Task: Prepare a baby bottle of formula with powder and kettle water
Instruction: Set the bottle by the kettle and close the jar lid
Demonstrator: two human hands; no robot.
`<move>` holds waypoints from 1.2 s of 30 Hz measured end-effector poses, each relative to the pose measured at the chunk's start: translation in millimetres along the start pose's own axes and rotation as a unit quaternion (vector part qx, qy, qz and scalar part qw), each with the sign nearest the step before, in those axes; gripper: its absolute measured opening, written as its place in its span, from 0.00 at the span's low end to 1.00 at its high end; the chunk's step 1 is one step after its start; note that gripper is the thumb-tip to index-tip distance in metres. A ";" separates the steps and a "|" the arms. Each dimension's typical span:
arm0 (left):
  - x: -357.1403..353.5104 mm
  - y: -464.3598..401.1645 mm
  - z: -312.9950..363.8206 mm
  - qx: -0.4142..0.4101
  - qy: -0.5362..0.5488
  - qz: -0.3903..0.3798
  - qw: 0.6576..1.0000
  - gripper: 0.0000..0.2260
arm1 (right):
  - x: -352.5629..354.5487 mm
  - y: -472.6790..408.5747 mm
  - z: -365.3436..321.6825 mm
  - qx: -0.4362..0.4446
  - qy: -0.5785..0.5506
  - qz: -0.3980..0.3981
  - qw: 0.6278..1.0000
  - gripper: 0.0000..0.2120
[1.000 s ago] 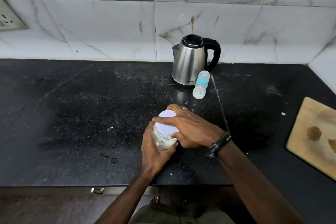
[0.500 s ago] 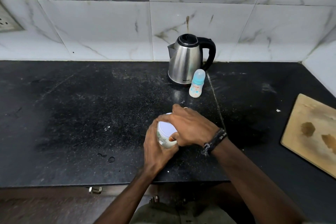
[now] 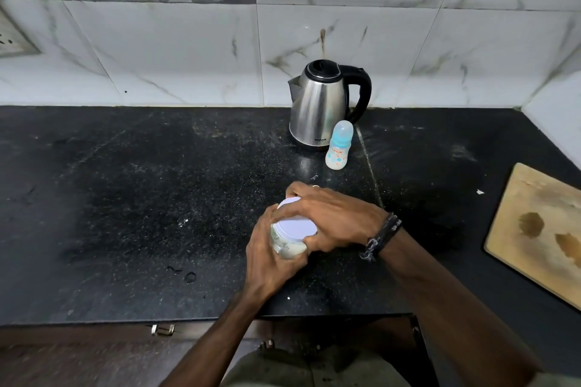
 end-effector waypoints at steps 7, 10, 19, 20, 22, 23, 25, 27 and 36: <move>-11.2 -0.3 6.3 0.024 0.002 0.007 1.000 0.46 | 14.6 7.7 -9.1 -0.102 0.099 0.137 0.980 0.21; -14.3 -0.9 9.1 0.024 0.014 0.001 1.000 0.44 | 9.5 4.6 -13.4 -0.171 0.103 0.189 0.962 0.25; -12.3 1.8 14.1 0.016 -0.007 0.015 1.000 0.43 | 6.1 9.3 -7.4 -0.248 0.124 0.194 0.941 0.33; -11.4 1.2 13.3 0.014 -0.017 0.019 1.000 0.44 | 9.1 12.3 -5.3 -0.253 0.118 0.190 0.941 0.34; -9.0 -0.2 15.1 0.012 -0.029 0.029 0.999 0.45 | 15.1 16.6 -1.2 -0.235 0.116 0.175 0.949 0.33; -8.2 -1.2 16.1 0.009 -0.031 0.033 0.999 0.45 | 17.5 17.9 0.7 -0.208 0.111 0.159 0.959 0.30; -6.4 -1.2 15.7 0.004 -0.033 0.038 0.999 0.46 | 19.7 19.6 0.5 -0.149 0.085 0.094 0.981 0.30; -5.5 -0.4 16.3 0.003 -0.030 0.040 0.999 0.45 | 16.6 19.5 -0.5 -0.118 0.077 0.034 0.989 0.40; -12.4 -0.6 15.5 0.024 0.027 0.053 0.998 0.45 | 13.9 20.3 -9.1 -0.110 0.140 0.177 0.968 0.32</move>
Point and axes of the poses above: each hand's wrist, its own y-axis away from the middle knuckle, its own x-axis out of the back of the hand, z = x × y, the point moved 3 cm from there along -y, towards the middle knuckle, and after that the axes turned 7 degrees about -x, right-handed, at the moved point
